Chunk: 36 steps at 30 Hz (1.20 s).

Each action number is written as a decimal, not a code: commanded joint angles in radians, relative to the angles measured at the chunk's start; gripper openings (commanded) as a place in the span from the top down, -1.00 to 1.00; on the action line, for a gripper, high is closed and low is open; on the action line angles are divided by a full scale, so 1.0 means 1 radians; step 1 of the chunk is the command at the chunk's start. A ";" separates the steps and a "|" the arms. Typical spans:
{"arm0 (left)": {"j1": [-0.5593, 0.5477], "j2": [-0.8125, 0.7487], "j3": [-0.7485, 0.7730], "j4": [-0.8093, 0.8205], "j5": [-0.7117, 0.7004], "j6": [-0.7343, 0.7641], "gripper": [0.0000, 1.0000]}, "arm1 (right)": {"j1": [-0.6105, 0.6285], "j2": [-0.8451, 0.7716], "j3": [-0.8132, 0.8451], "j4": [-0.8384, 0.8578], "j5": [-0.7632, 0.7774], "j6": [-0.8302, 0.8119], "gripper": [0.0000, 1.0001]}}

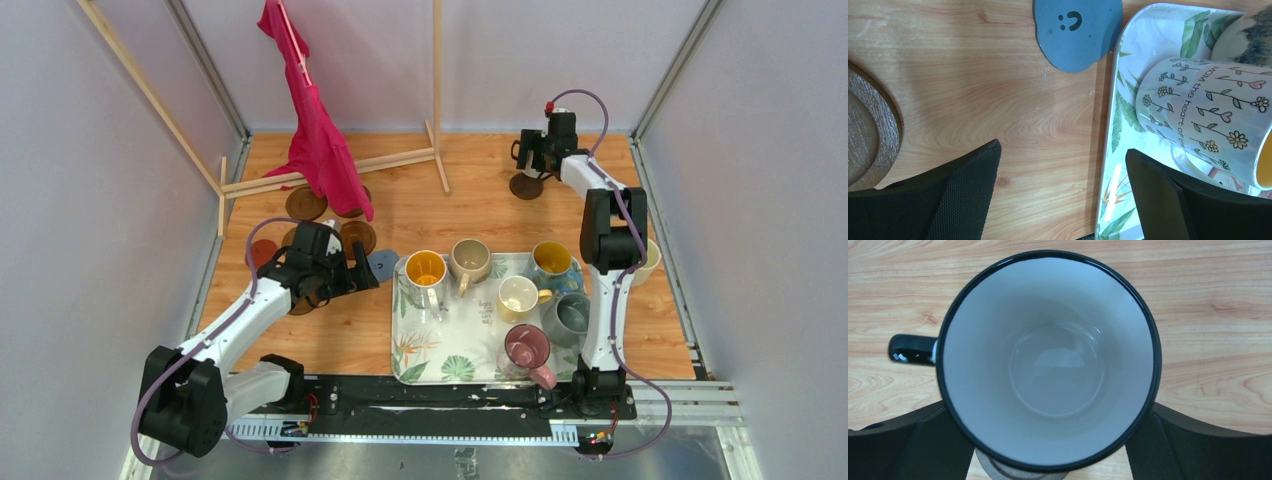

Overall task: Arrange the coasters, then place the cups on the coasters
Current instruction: Move the coaster to the center of the board.

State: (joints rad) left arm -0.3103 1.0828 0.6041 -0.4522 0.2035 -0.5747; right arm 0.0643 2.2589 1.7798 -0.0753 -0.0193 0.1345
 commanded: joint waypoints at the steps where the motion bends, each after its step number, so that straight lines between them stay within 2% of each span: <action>1: -0.006 -0.006 0.004 0.013 0.013 0.013 -1.00 | 0.010 0.070 0.074 -0.089 -0.034 0.016 -0.99; 10: -0.006 -0.011 0.009 0.009 0.016 0.021 -1.00 | 0.028 0.093 0.101 -0.210 -0.056 0.079 -0.77; 16: -0.006 -0.019 0.016 0.002 0.019 0.024 -1.00 | 0.053 0.063 0.038 -0.228 -0.066 0.117 -0.35; 19: -0.006 -0.027 0.016 -0.002 0.019 0.025 -1.00 | 0.079 0.043 0.008 -0.236 -0.050 0.129 -0.22; 29: -0.005 -0.080 0.016 -0.032 -0.018 0.009 -1.00 | 0.180 -0.007 -0.063 -0.289 -0.071 0.231 -0.09; 36: -0.003 -0.092 0.034 -0.046 -0.051 -0.014 -1.00 | 0.315 0.009 -0.038 -0.305 -0.139 0.331 -0.05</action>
State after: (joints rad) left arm -0.3103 1.0088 0.6052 -0.4782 0.1734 -0.5766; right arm 0.2855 2.2520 1.7508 -0.2684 -0.0898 0.3832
